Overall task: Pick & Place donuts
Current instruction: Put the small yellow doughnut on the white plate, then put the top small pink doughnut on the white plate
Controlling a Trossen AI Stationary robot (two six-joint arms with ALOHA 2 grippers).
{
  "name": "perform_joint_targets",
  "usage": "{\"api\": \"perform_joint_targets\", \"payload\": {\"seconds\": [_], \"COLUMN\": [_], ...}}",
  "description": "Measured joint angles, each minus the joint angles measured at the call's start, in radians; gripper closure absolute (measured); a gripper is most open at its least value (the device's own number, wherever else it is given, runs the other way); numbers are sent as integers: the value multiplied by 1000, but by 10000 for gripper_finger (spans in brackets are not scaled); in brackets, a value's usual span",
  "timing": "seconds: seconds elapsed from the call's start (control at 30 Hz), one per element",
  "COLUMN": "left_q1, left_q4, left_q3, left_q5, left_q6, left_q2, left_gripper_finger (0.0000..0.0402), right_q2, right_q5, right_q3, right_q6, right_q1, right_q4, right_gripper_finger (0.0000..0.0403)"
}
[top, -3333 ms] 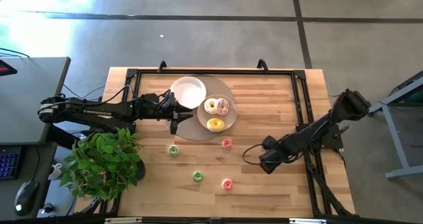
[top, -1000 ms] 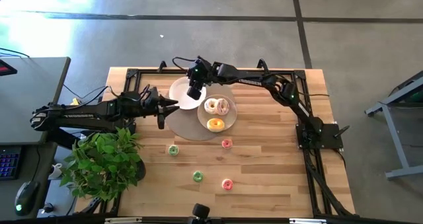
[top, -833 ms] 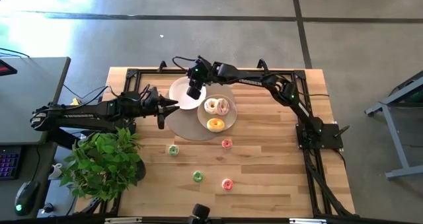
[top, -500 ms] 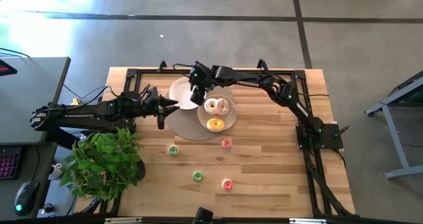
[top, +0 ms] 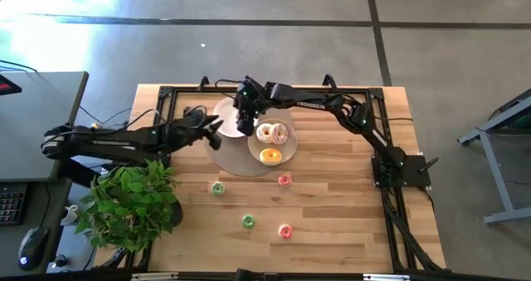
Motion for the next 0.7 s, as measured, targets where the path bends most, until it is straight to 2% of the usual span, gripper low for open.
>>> {"api": "perform_joint_targets", "payload": {"seconds": [0.2, 0.3, 0.4, 0.57, 0.7], "left_q1": [19, 68, 125, 204, 247], "left_q4": [136, 146, 148, 144, 143], "left_q3": [-1, -1, -1, -1, -1], "left_q5": [-4, 48, 124, 187, 190], "left_q6": [5, 3, -12, -25, -34], "left_q2": [196, 264, 316, 362, 363], "left_gripper_finger": [283, 283, 283, 283, 283], "right_q2": [0, 0, 0, -7, -7], "right_q5": [2, 13, 95, 332, 363], "right_q3": [0, 0, -2, 0, 0], "right_q6": [-238, -337, -397, -415, -413], "right_q1": [53, 78, 92, 91, 67], "right_q4": [28, 24, 19, 33, 11], "right_gripper_finger": [253, 252, 253, 252, 253]}}
